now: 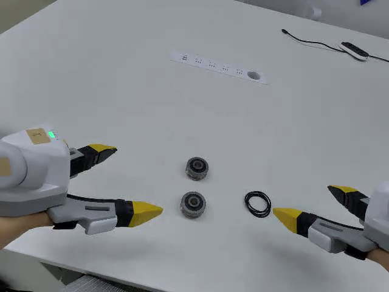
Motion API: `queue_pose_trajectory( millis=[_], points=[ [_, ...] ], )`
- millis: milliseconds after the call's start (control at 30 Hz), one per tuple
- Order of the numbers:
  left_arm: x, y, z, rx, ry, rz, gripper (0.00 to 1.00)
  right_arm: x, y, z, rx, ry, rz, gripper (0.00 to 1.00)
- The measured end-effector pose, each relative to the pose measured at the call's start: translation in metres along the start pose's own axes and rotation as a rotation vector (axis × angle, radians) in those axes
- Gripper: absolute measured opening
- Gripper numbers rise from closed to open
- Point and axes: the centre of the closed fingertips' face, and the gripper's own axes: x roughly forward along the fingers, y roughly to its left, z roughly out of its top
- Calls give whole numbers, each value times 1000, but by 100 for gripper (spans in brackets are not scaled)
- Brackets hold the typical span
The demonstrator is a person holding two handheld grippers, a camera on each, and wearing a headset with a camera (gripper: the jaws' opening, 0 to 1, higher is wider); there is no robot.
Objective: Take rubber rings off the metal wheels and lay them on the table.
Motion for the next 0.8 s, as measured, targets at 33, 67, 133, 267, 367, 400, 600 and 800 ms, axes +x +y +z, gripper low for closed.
queue_pose_trajectory(
  millis=[33, 67, 133, 267, 367, 400, 600, 800],
  points=[
    [0, 0, 0, 0, 0, 0, 88, 0, 0, 0, -5, 0, -1, 75],
    [0, 0, 0, 1, 0, 0, 88, 0, 0, 1, -6, -1, -1, 75],
    [0, 0, 0, 1, 0, 1, 89, 0, -1, 2, -6, -7, -4, 76],
    [0, 0, -4, 11, 17, -3, 89, -1, -1, 3, -13, -7, -4, 78],
    [1, 0, -5, 14, 25, -5, 89, -1, 0, 2, -26, 1, -4, 79],
    [1, 0, -6, 14, 25, -5, 89, -1, 0, 2, -27, 4, -3, 79],
    [0, 1, -6, 14, 25, -6, 89, -1, 2, -1, -51, 17, 4, 81],
    [-1, 3, -6, 16, 27, -2, 89, -1, 4, 3, -78, 16, 12, 82]
  ],
)
